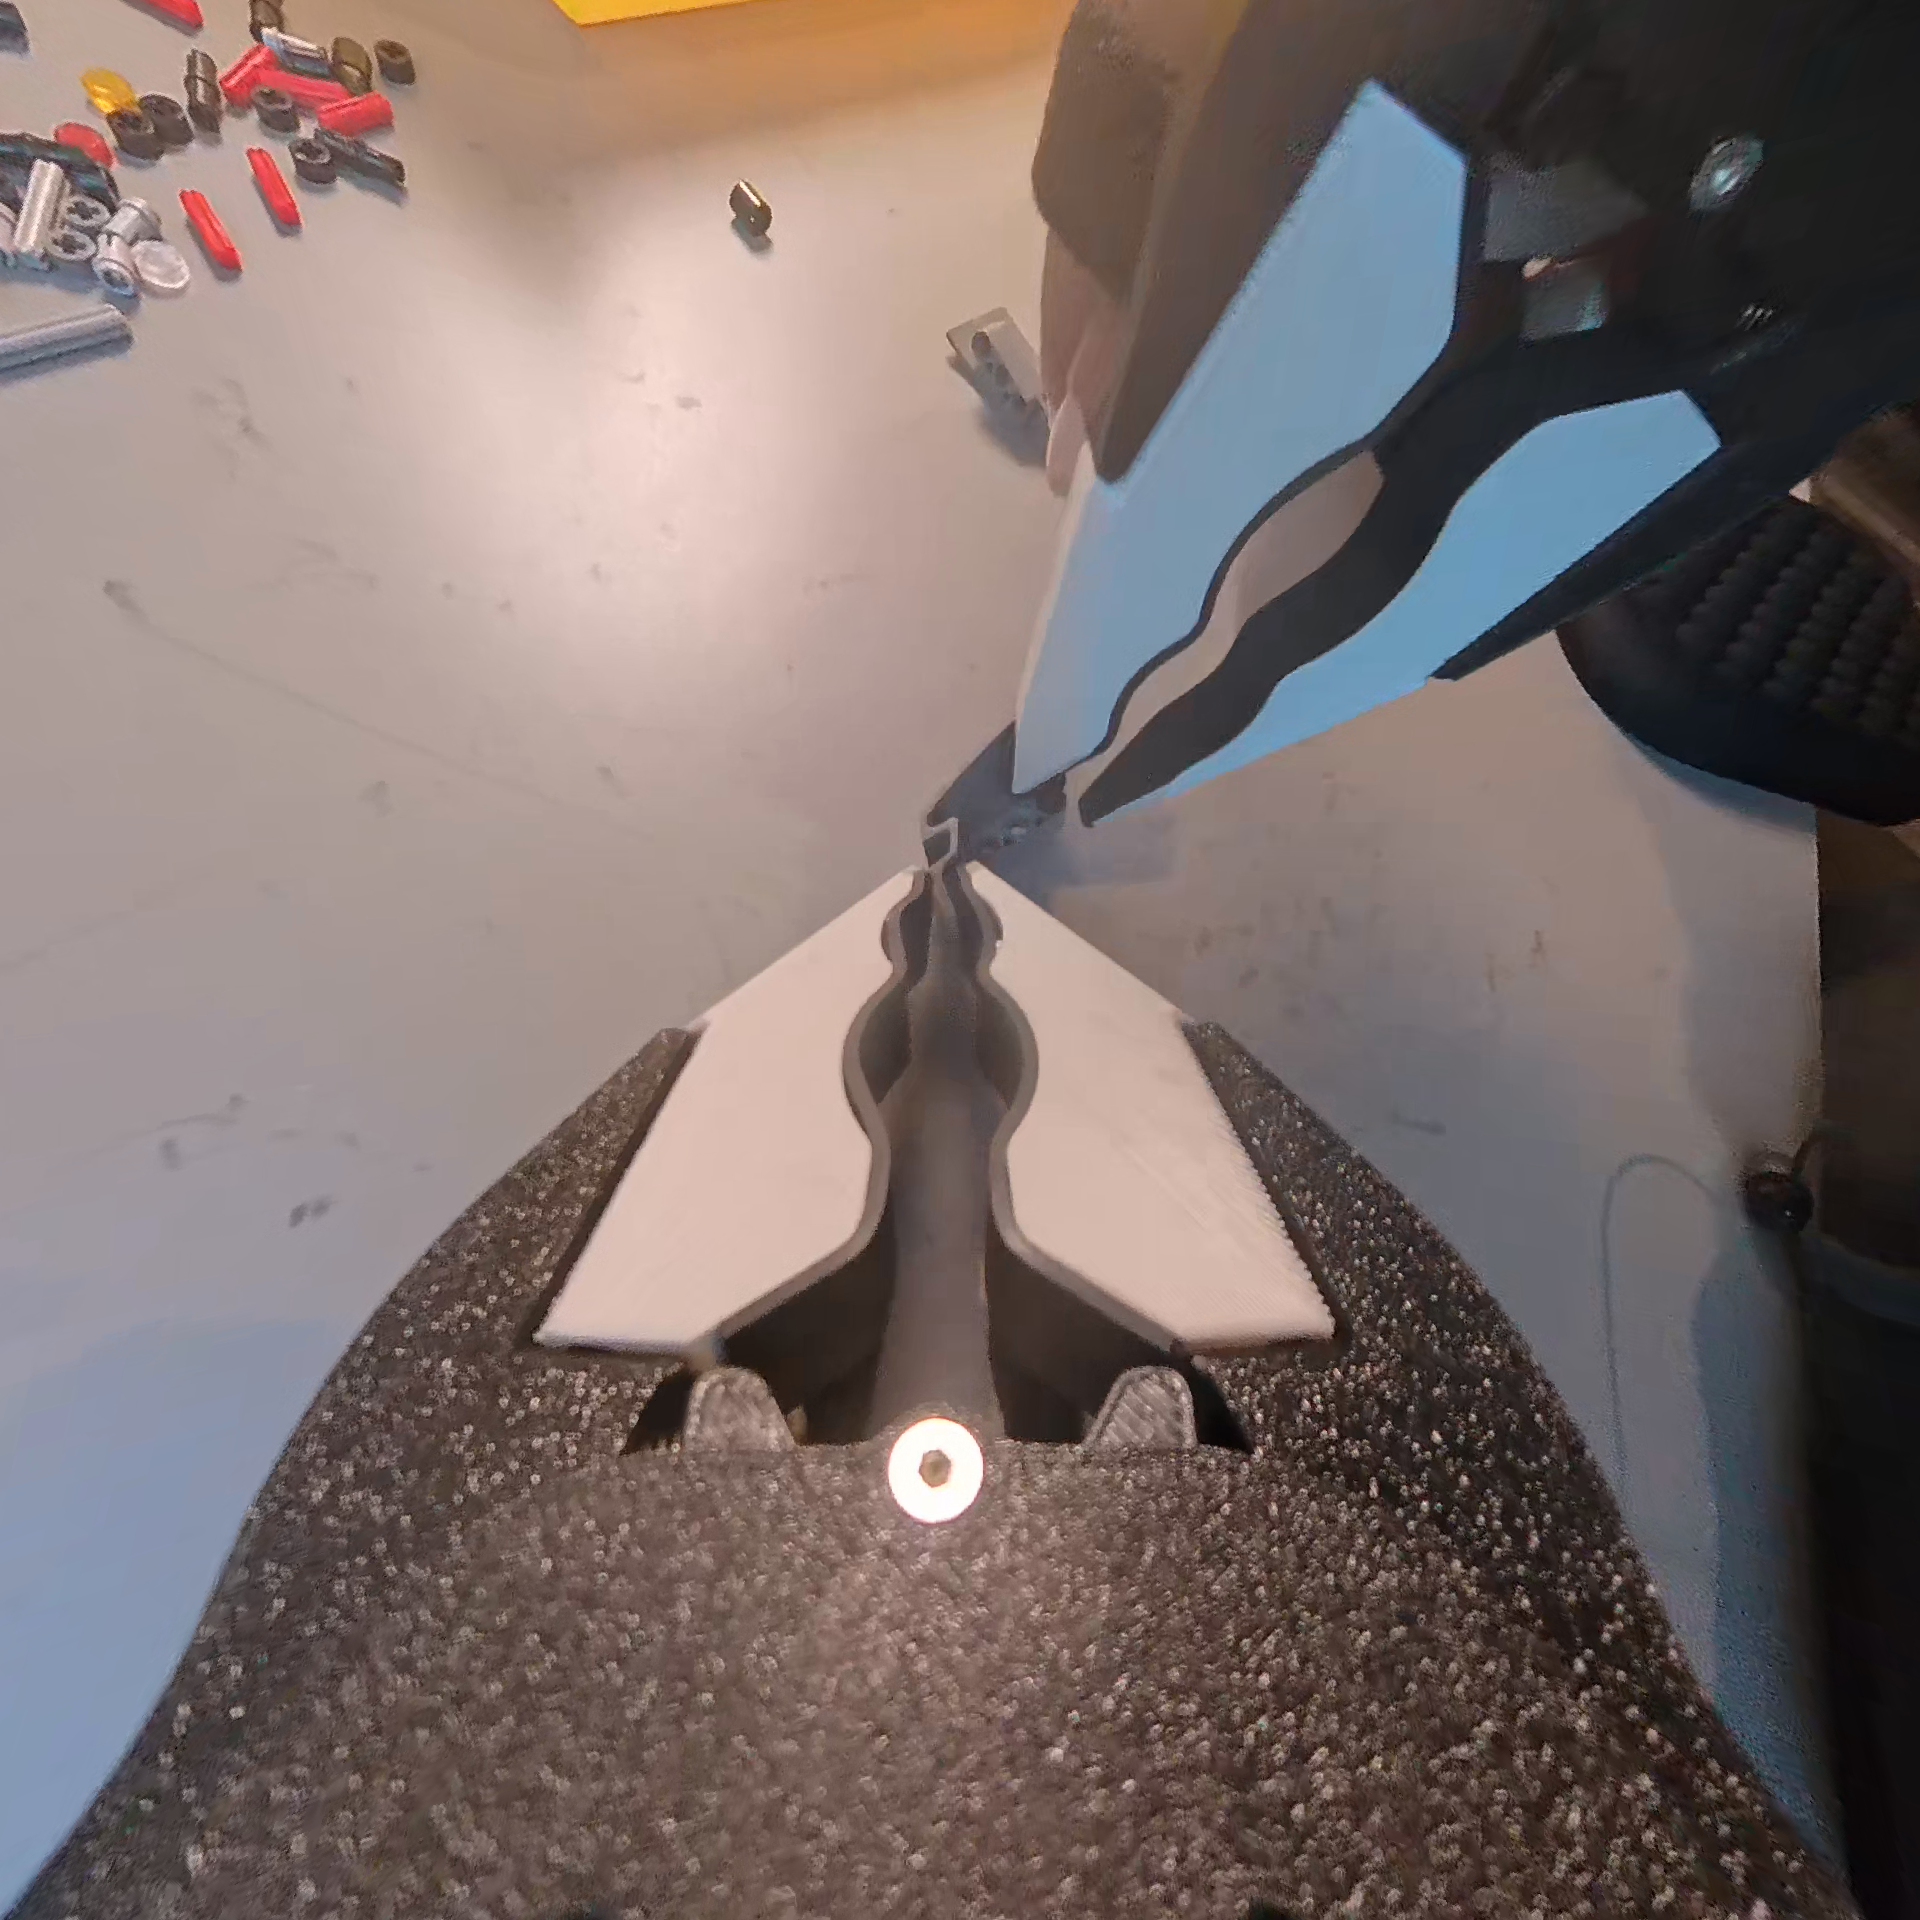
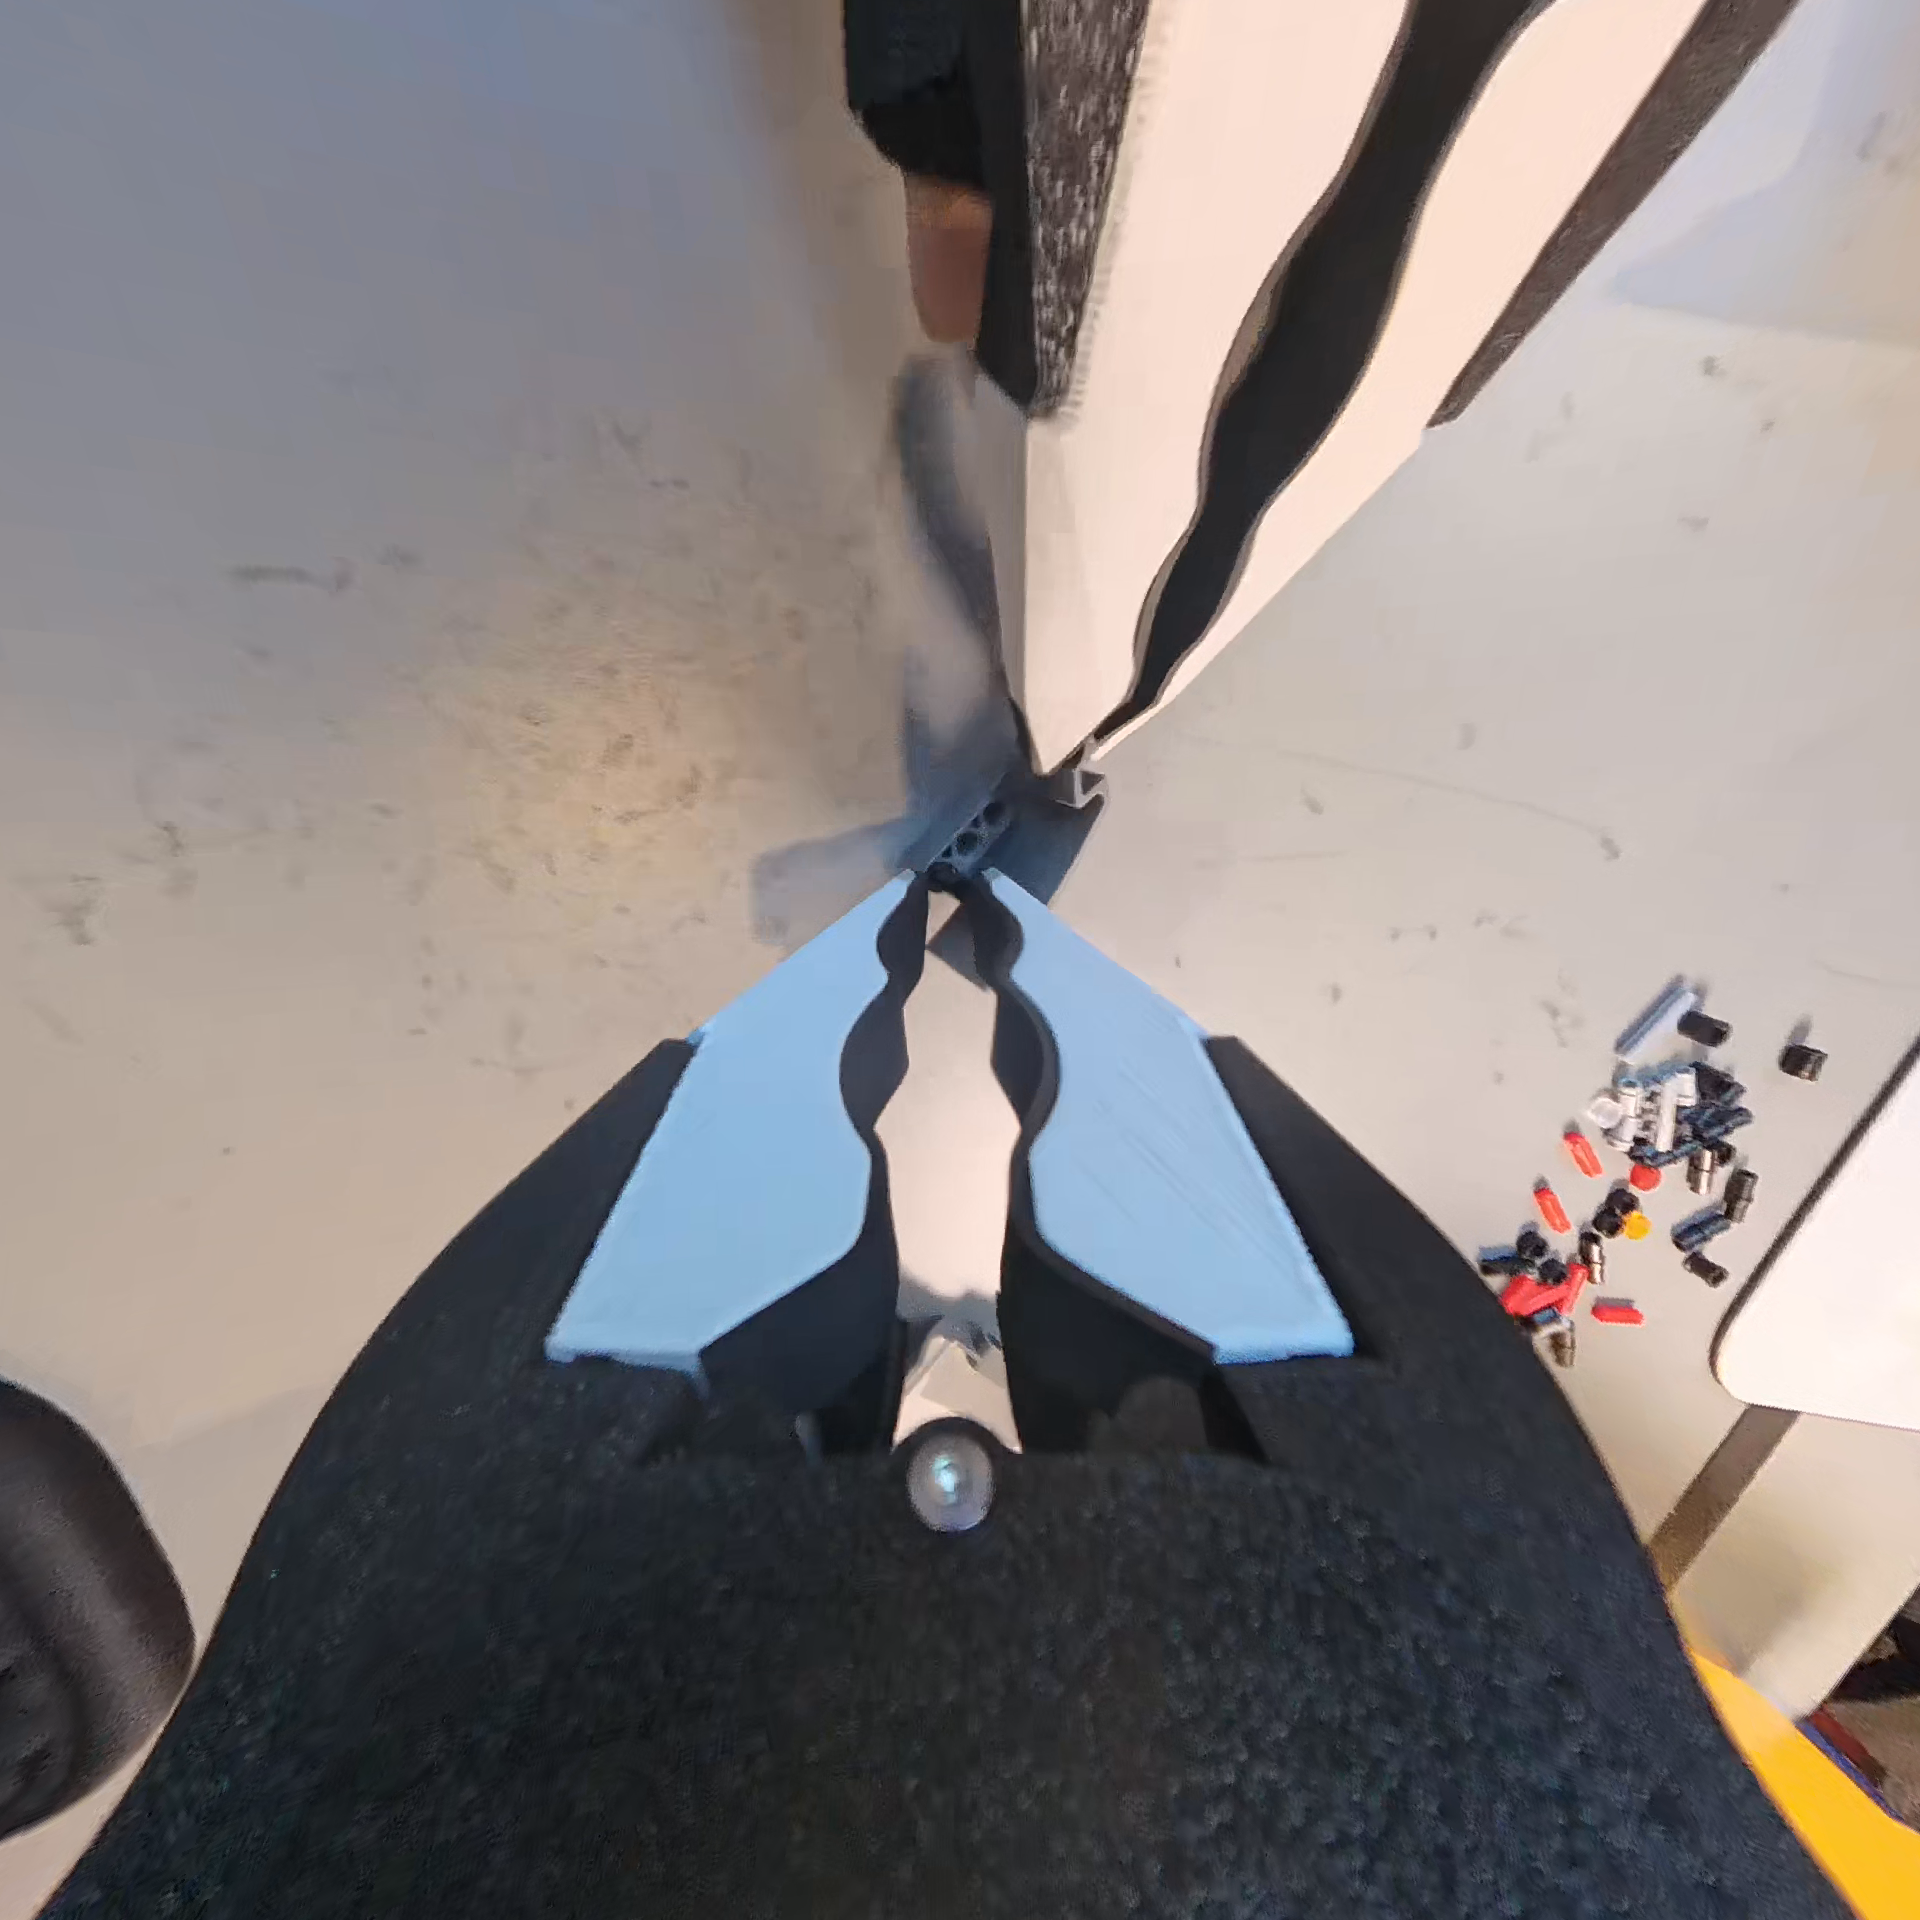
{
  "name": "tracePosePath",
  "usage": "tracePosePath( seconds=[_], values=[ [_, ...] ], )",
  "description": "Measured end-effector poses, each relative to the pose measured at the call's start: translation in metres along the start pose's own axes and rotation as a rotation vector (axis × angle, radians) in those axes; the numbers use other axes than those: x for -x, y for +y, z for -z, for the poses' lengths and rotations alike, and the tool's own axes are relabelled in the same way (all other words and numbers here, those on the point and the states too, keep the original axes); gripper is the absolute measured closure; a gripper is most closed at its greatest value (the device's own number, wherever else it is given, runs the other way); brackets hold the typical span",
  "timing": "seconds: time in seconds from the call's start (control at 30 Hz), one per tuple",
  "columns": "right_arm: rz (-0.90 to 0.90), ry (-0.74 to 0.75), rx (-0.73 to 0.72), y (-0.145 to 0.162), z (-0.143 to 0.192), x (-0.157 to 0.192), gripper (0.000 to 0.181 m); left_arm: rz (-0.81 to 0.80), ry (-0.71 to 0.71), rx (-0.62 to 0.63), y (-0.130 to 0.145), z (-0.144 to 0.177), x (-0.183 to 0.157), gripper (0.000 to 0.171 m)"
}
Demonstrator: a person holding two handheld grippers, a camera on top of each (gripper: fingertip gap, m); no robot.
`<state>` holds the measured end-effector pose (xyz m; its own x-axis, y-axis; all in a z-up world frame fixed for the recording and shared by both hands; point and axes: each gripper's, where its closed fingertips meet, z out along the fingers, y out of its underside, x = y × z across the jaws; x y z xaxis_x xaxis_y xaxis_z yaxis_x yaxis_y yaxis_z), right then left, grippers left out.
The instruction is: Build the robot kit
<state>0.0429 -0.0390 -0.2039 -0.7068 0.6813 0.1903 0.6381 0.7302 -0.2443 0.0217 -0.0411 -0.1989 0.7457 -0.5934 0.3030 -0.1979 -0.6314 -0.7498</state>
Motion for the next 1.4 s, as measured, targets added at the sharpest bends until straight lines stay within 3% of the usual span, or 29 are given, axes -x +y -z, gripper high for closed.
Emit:
tracePosePath(
  seconds=[0.33,0.63,1.07,1.2,1.4],
  values=[
    [0.024,0.088,-0.022,-0.004,0.008,0.004,0.174,-0.048,-0.051,0.015,0.002,0.001,-0.003,0.168],
    [0.154,0.230,0.015,-0.006,0.003,0.006,0.181,-0.028,-0.043,0.012,0.002,0.003,-0.005,0.167],
    [0.149,0.259,0.080,-0.006,0.001,0.006,0.181,-0.012,-0.043,0.006,0.002,0.003,-0.004,0.167],
    [0.040,0.315,-0.023,-0.006,0.002,0.001,0.180,0.033,-0.037,-0.006,0.000,0.004,0.000,0.168],
    [-0.035,0.499,-0.196,-0.009,0.021,-0.010,0.152,0.123,-0.015,-0.040,-0.005,0.008,0.008,0.168]
  ],
)
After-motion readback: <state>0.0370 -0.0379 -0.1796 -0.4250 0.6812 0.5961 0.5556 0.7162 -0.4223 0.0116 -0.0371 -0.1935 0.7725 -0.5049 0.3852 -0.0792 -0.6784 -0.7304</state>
